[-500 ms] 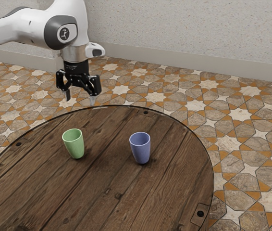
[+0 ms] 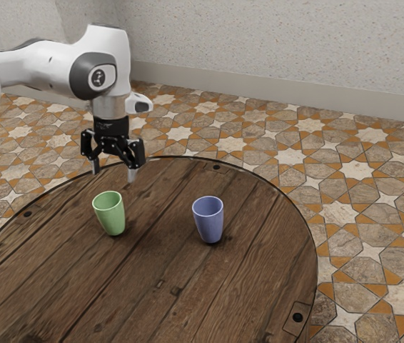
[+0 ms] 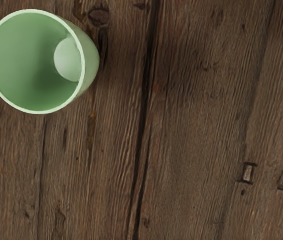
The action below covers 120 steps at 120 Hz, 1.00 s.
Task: Place the left cup onto the right cup
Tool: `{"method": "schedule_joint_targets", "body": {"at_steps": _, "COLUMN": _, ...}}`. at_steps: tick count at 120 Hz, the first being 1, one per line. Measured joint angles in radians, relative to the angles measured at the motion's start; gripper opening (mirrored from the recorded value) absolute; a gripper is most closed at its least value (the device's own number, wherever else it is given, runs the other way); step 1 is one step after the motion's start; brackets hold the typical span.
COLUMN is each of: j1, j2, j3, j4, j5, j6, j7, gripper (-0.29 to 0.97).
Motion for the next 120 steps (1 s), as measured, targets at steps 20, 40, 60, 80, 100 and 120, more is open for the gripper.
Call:
{"method": "schedule_joint_targets", "body": {"at_steps": 20, "j1": -0.006, "j2": 0.005, "j3": 0.001, "j4": -0.074, "j5": 0.017, "j6": 0.089, "j7": 0.010, "gripper": 0.68}}
{"method": "schedule_joint_targets", "body": {"at_steps": 40, "j1": -0.007, "j2": 0.017, "j3": 0.001, "j4": -0.142, "j5": 0.020, "j6": 0.180, "j7": 0.016, "gripper": 0.68}}
{"method": "schedule_joint_targets", "body": {"at_steps": 60, "j1": -0.009, "j2": 0.058, "j3": 0.001, "j4": -0.151, "j5": 0.020, "j6": 0.253, "j7": 0.021, "gripper": 0.68}}
{"method": "schedule_joint_targets", "body": {"at_steps": 80, "j1": 0.000, "j2": 0.071, "j3": 0.019, "j4": -0.151, "j5": 0.015, "j6": 0.300, "j7": 0.037, "gripper": 0.68}}
{"method": "schedule_joint_targets", "body": {"at_steps": 100, "j1": 0.007, "j2": 0.072, "j3": 0.049, "j4": -0.151, "j5": 0.012, "j6": 0.320, "j7": 0.068, "gripper": 0.68}}
{"method": "schedule_joint_targets", "body": {"at_steps": 120, "j1": 0.010, "j2": 0.072, "j3": 0.060, "j4": -0.152, "j5": 0.009, "j6": 0.330, "j7": 0.098, "gripper": 0.68}}
